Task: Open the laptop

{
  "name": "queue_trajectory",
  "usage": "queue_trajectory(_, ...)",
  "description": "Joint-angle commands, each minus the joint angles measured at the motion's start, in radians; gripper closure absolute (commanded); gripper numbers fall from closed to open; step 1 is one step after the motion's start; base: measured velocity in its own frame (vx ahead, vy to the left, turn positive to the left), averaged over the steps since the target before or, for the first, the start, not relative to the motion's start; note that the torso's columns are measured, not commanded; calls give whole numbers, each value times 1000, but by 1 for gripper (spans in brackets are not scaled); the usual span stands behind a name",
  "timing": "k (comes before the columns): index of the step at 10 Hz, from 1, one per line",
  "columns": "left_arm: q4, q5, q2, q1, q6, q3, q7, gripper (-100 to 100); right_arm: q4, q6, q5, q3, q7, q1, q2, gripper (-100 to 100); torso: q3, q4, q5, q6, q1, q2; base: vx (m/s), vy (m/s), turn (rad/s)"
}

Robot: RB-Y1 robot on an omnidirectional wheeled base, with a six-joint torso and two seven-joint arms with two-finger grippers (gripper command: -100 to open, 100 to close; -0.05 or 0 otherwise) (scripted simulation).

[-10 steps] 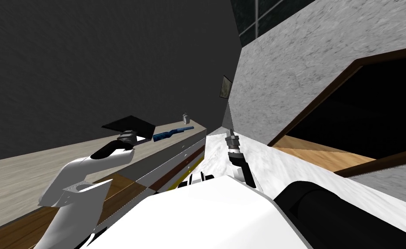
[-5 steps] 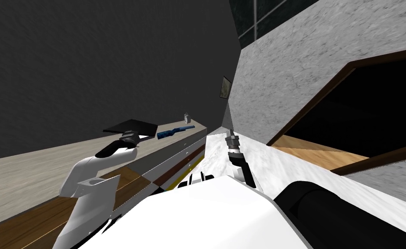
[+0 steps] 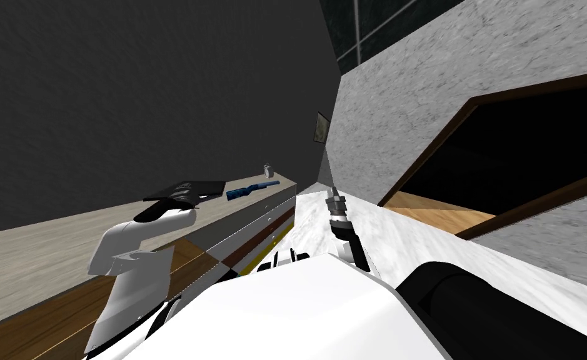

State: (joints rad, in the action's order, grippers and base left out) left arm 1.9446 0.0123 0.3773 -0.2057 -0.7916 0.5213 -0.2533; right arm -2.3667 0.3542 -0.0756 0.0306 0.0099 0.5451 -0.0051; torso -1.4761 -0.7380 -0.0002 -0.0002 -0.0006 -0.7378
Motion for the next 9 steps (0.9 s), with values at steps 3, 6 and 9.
queue_trajectory(3, -31, 12, 78, -83, -99, 49, -10, -100, 0, 0, 0, 0, 0, 0, 0, 0, 1, -2, -2, -1, -1, -2, -67, 6, -142)
queue_trajectory(6, -28, 13, 65, -69, -93, 39, -5, 0, 0, 0, 0, 0, 0, 0, 0, 0, 0, -1, -1, 0, 0, 0, -8, 2, -12)
queue_trajectory(9, -28, 13, 65, -69, -93, 40, -5, 0, 0, 0, 0, 0, 0, 0, 0, 0, 0, 0, 0, 0, 0, 0, 0, 0, 0)
